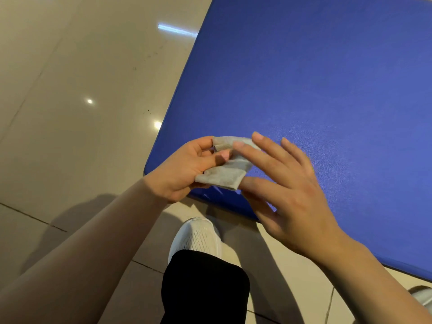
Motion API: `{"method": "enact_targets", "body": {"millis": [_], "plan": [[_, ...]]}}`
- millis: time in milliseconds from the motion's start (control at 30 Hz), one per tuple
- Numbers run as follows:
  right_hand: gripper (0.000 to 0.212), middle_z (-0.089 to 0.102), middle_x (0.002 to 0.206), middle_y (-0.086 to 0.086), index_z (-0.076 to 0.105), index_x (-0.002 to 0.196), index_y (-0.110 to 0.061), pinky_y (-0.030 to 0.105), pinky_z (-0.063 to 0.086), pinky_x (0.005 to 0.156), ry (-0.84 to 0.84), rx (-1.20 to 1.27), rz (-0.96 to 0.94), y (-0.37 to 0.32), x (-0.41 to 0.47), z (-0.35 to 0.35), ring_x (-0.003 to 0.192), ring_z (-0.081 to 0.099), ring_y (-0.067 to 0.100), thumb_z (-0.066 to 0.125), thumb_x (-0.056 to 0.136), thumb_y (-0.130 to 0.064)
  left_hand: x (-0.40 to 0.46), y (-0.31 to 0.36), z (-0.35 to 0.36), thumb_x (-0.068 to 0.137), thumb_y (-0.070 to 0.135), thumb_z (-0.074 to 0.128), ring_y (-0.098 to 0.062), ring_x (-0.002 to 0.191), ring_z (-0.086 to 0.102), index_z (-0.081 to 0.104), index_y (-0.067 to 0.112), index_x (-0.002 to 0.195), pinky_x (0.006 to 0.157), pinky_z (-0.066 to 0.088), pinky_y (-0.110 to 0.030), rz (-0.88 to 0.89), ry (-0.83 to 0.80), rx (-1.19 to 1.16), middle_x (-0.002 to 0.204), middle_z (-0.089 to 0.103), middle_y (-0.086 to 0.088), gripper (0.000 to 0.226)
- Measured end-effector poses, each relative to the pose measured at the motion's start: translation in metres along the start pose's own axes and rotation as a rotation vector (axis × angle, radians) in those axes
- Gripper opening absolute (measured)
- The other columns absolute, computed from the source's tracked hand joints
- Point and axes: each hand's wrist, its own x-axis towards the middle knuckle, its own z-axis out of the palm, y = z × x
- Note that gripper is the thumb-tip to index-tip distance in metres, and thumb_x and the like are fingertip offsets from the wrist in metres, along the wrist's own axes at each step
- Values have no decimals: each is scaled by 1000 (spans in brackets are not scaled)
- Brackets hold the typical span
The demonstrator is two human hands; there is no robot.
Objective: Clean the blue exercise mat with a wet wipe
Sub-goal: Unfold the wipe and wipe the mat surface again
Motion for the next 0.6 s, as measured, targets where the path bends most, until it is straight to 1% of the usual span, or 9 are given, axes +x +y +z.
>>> {"method": "enact_targets", "body": {"millis": [67,133,167,200,267,333,400,500,600], "plan": [[15,56,139,0,72,98,-15,50,35,109,-51,16,-41,-1,2,-5,139,41,21,63,86,-11,0,0,2,85,26,62,-37,101,65,62,17,120,95,46,-56,-19,-16,53,113,70,-13,37],[19,61,132,-1,69,104,-14,42,39,105,-96,74,-48,-3,2,-5,130,48,17,62,87,-12,2,0,2,83,37,62,-26,92,68,60,23,123,86,52,-48,-48,23,59,114,69,-11,42],[21,61,130,-1,67,107,-14,41,40,104,-125,76,-40,-3,0,-1,126,50,16,59,88,-14,4,0,2,86,43,58,-20,90,69,57,26,125,77,57,-39,-71,64,53,113,69,-7,42],[25,60,131,-1,66,110,-14,42,37,105,-166,28,-30,-2,-3,6,124,50,16,55,88,-18,5,-1,0,92,47,53,-17,89,69,55,28,126,69,56,-31,-91,120,48,112,69,-3,40],[35,57,134,1,64,115,-14,54,30,111,-289,-139,4,2,-12,29,125,51,18,46,88,-26,9,-6,-7,100,48,42,-15,89,69,52,24,125,66,54,-24,-92,288,74,110,68,-1,36],[40,58,135,3,67,113,-12,65,34,106,-411,-229,41,4,-24,54,123,56,24,41,88,-31,10,-14,-17,102,43,39,-13,84,66,53,20,117,70,53,-23,-37,468,147,104,66,-2,31],[44,59,137,3,70,112,-12,67,40,99,-480,-234,60,2,-38,72,125,57,26,39,89,-33,6,-22,-26,104,37,39,-12,76,63,55,19,111,67,51,-22,11,562,149,94,65,-1,25],[48,53,143,4,65,122,-13,61,36,103,-434,-254,103,-9,-45,83,130,52,26,37,90,-34,-4,-40,-35,102,29,45,-10,66,58,59,22,100,59,45,-19,26,570,226,87,63,-1,15],[56,54,142,7,47,140,-15,59,38,99,-395,-282,168,-18,-40,88,128,53,29,36,87,-31,-18,-61,-33,102,27,45,-5,59,56,59,27,94,55,45,-15,73,537,319,83,64,-1,16]]}}
